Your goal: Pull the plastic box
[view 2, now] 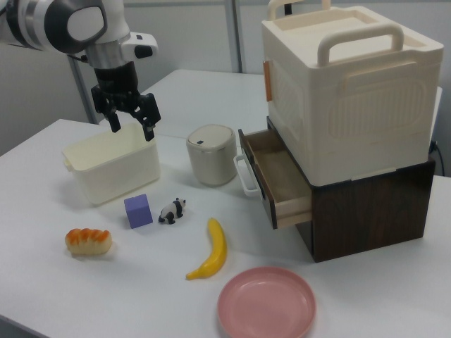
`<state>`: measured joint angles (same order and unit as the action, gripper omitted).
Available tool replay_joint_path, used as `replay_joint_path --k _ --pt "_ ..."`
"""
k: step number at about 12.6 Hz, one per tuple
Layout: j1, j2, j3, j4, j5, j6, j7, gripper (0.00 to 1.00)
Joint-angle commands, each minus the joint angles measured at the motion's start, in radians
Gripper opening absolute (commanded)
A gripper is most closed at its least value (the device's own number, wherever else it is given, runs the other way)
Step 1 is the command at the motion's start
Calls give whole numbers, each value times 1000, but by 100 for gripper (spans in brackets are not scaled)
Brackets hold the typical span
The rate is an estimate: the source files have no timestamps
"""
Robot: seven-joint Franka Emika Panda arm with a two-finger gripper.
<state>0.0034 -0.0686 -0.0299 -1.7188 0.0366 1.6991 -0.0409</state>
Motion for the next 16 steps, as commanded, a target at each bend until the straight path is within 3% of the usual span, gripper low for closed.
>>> replay_joint_path --k 1,4,5,7,10,14,16 --pt "0 22 -4 10 32 -35 -25 100" --pt "1 29 -8 13 31 -41 -33 100" --pt "7 59 -5 65 29 -52 -21 100" --pt "9 69 -2 82 29 -52 -24 100" --pt "29 75 22 90 31 -41 -45 100" --pt "102 102 31 91 31 45 -408 100" --pt "118 174 70 158 25 66 -621 100"
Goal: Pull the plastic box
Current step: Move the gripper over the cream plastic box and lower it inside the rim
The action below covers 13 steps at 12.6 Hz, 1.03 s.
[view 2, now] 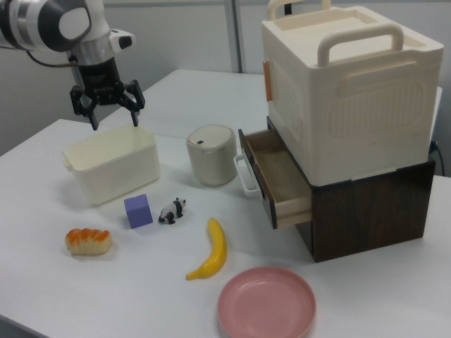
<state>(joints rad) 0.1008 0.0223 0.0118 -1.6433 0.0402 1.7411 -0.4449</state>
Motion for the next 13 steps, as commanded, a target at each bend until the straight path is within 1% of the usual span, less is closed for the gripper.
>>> replay_joint_path --k 1,2,3,4,5,7,8,11,13 --pt "20 99 43 92 27 31 -263 100" --pt "31 120 63 94 26 78 -276 100" --pt "52 146 76 94 18 172 -275 100" --pt "78 190 77 96 9 263 -270 100" --pt "98 220 77 108 -3 315 -268 100" --pt "132 322 79 183 -74 348 -267 100" --pt "148 359 85 213 -91 348 -267 100" --pt "172 409 94 217 -117 370 -265 100" --pt "185 455 94 209 -147 371 -261 100"
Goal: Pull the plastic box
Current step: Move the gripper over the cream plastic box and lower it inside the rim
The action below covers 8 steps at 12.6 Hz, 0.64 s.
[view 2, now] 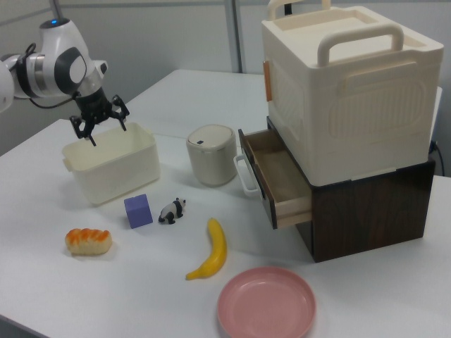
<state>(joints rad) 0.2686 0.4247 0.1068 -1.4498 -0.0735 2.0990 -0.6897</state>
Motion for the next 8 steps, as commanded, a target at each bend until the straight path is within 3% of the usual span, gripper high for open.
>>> replay_joint_path --k 1,8 --pt "15 55 -1 13 -40 13 -11 100" --pt "11 40 -1 -109 -40 0 -19 100"
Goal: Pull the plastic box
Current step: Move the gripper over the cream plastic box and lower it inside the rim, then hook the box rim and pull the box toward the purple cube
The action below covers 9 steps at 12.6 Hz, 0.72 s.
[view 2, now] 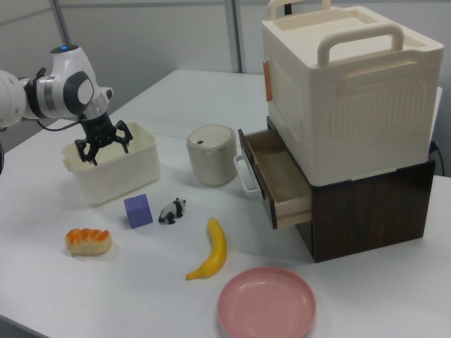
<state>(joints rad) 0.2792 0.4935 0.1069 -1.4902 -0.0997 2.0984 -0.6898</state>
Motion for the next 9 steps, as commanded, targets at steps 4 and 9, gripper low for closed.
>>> replay_joint_path --k 4,9 --pt "2 -136 -13 -192 -14 -3 -14 100" --pt "-6 -199 -35 -254 -14 -67 -20 100"
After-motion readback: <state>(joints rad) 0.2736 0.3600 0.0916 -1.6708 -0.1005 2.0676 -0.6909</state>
